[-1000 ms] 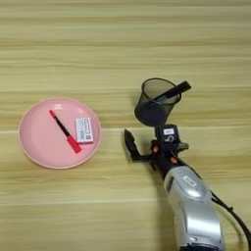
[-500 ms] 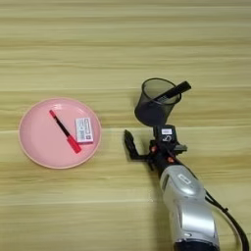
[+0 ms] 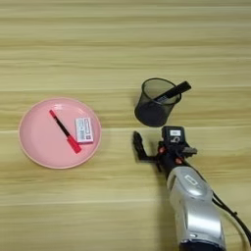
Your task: Move the objects on the table
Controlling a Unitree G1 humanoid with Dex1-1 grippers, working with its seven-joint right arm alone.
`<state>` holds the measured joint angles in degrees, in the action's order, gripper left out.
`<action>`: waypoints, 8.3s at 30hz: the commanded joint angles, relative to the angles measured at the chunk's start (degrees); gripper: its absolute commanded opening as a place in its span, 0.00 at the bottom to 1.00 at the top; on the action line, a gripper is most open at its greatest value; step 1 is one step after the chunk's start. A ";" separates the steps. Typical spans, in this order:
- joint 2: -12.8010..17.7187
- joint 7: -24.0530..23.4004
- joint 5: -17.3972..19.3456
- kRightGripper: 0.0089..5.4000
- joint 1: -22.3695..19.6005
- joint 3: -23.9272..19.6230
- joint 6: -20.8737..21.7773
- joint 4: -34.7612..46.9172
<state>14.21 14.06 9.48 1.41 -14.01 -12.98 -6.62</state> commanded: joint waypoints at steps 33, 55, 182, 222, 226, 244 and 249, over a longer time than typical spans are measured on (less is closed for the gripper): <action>1.40 -2.11 -1.67 0.99 -13.90 0.44 8.98 -15.80; 2.13 -2.51 -1.18 0.99 -17.69 -0.04 12.80 -19.90; -2.00 3.92 2.13 0.99 7.57 5.38 1.29 14.65; 0.66 2.04 1.18 0.99 10.37 -1.24 0.44 11.26; 0.72 1.50 0.64 0.99 10.39 -1.61 0.75 10.44; 1.33 -2.67 0.14 0.99 8.35 -6.41 1.62 4.74; 1.17 -2.98 1.08 0.99 6.31 -7.41 3.41 2.49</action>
<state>14.06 12.68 10.96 8.82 -20.47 -10.20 -3.37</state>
